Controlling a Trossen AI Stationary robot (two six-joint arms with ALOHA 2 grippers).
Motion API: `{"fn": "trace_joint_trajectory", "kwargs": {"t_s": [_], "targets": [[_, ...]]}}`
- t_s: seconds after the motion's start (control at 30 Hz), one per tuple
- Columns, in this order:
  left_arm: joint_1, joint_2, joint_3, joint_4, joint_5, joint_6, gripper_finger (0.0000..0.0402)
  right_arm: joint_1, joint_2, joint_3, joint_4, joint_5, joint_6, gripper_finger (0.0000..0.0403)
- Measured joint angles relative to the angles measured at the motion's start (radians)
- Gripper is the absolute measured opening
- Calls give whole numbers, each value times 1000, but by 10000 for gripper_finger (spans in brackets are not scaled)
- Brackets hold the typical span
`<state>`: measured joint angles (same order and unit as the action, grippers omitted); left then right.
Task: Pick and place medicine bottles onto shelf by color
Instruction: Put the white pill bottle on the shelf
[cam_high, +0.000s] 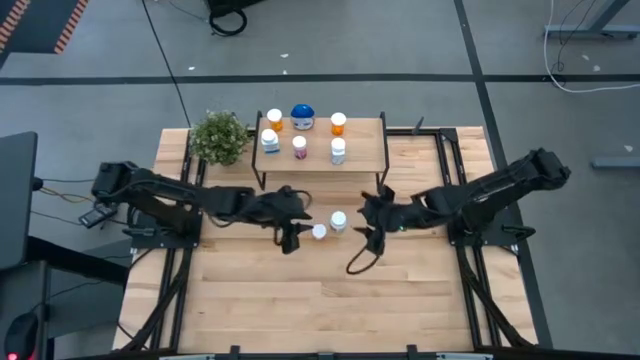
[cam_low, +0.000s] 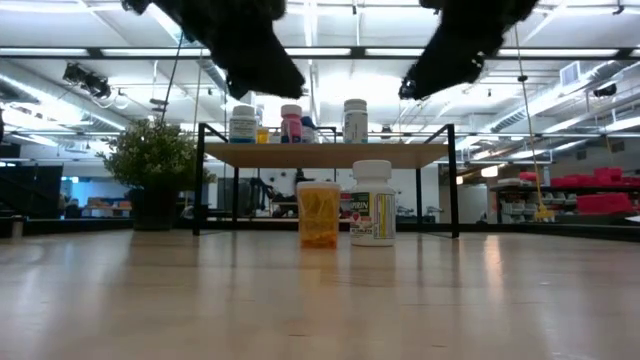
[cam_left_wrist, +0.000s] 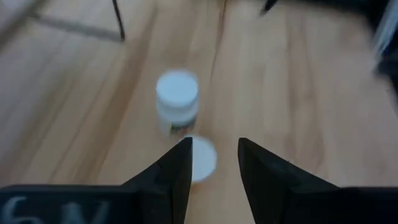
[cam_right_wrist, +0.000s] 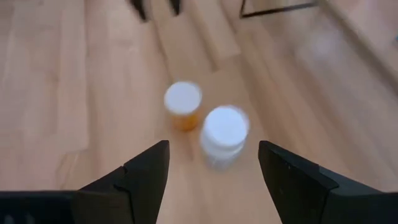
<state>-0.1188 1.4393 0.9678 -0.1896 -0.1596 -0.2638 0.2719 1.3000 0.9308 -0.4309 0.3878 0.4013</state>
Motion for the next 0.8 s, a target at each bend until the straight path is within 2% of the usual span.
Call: {"fn": "trace_joint_trajectory", "kwargs": {"t_s": [0.1,0.23,0.4,0.57,0.7,0.8], "targets": [[-3,-70,-117,184,-41,-8,137,-59,22,21,0,-27,-40,255],[-15,-121,-248,395,-143,-10,134,-136,85,61,-33,-147,-70,255],[-34,-135,-364,688,-191,45,127,-168,219,180,-137,-183,-172,255],[-3,-134,-387,715,-200,70,128,-168,316,297,-226,-184,-254,255],[18,-134,-386,703,-198,68,134,-179,331,317,-232,-188,-279,259],[17,-134,-386,702,-196,79,137,-212,331,317,-266,-236,-247,270]]}}
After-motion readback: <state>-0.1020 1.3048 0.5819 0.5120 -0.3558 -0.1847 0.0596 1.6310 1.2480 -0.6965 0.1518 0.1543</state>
